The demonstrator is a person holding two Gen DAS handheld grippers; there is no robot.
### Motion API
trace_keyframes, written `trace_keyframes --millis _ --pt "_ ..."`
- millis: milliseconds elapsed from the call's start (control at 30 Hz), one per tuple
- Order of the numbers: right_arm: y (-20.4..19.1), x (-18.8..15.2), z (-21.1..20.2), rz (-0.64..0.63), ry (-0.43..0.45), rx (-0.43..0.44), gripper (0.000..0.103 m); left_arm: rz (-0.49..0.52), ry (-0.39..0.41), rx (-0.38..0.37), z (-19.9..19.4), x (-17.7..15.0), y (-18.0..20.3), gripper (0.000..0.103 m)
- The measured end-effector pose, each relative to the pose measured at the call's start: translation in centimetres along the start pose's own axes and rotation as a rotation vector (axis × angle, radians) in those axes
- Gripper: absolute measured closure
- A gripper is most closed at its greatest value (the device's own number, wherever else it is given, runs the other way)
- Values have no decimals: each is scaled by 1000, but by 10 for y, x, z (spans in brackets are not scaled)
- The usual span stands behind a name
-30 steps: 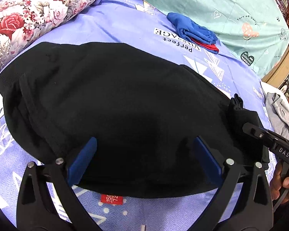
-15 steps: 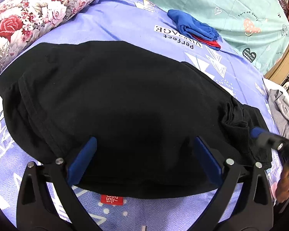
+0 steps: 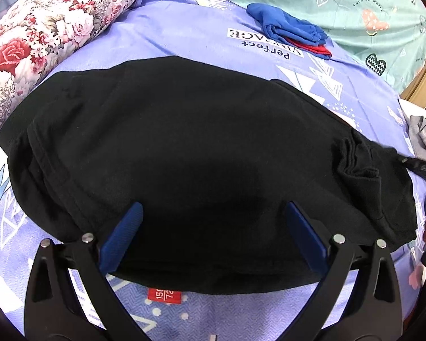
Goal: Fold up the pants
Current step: 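Open the right tool and pull it back from the pants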
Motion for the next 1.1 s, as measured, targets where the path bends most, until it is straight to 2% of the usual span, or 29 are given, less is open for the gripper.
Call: trace_keyframes --millis 33,67,233,367,433,533,600,700,833,867,967,1067,1100 --pt "5 -2 10 15 -27 0 86 2 -2 3 1 0 0 2" --pt "10 -5 14 22 -9 17 87 4 -5 5 1 0 0 2" --pt "21 -4 0 121 4 107 86 16 -5 11 0 1 1 2" --pt "7 -16 -43 39 56 121 86 -1 -13 10 -5 5 0 2" --pt "6 -25 -58 1 54 86 86 -5 0 -34 -15 9 4 2" --pt "6 -42 -75 -63 55 57 86 -5 70 -86 -36 19 22 2" --pt "7 -51 -78 -67 41 65 86 42 77 -134 -45 25 46 2" --pt "2 -66 -75 -81 8 89 86 99 77 -161 -48 29 80 2" --pt "1 -85 -64 -109 -49 61 86 148 45 -174 -36 26 116 2" --pt "7 -89 -54 -87 -99 51 86 159 28 -178 -30 23 124 2" --pt "10 -87 -57 -75 -100 78 86 171 -81 -99 4 14 130 2" --pt "23 -81 -56 32 -111 210 84 122 -90 -133 7 10 123 2" --pt "27 -76 -57 49 -99 211 84 121 -100 -138 7 11 122 2"
Point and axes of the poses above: each gripper's, at about its wrist camera, not at the fingertips, and z roughly the way its jaws point, y to its right, x to its top, the point moved 1 cm from there along z, roughly the way its jaws point, and after that the axes turned 13 degrees about x, right-handed, at the moved point
